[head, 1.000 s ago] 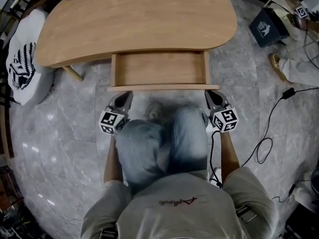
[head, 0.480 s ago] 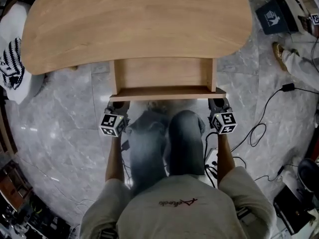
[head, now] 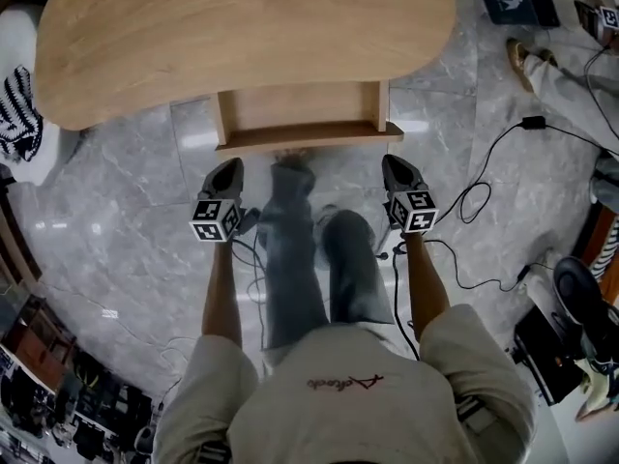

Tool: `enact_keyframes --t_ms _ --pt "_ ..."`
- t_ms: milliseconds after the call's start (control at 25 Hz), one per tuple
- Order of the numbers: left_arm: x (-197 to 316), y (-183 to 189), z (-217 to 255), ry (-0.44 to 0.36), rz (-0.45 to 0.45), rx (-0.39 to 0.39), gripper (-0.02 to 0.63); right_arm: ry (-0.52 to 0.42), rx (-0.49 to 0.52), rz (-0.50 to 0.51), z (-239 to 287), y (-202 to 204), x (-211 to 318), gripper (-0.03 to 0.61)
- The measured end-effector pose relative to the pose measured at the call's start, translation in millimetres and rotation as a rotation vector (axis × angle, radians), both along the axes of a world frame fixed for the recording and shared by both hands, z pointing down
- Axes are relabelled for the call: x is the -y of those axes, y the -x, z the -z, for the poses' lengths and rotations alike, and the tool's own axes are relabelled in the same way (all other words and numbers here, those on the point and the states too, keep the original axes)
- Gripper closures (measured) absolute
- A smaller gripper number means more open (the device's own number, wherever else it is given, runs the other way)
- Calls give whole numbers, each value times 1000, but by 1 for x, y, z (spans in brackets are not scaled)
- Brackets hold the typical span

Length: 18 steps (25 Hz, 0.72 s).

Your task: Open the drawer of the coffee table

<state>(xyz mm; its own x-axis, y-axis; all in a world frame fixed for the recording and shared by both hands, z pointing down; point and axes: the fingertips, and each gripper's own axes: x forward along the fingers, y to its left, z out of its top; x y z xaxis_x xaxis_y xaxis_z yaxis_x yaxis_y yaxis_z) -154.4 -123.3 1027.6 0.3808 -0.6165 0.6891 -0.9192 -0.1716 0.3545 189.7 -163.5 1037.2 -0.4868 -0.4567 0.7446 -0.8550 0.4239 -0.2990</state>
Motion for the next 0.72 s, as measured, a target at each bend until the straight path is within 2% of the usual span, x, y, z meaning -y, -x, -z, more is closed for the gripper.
enact_keyframes --t_ms 120,400,520,720 --pt "-12 -6 40 39 2 -4 614 37 -7 5 41 -2 -11 574" --pt "-12 -18 154 51 -7 4 614 87 -32 12 143 -2 -22 573" --pt "-4 -19 213 20 -12 6 614 67 -23 3 198 6 -14 574" --pt "30 -26 310 -60 -37 14 614 -29 21 13 300 33 24 574"
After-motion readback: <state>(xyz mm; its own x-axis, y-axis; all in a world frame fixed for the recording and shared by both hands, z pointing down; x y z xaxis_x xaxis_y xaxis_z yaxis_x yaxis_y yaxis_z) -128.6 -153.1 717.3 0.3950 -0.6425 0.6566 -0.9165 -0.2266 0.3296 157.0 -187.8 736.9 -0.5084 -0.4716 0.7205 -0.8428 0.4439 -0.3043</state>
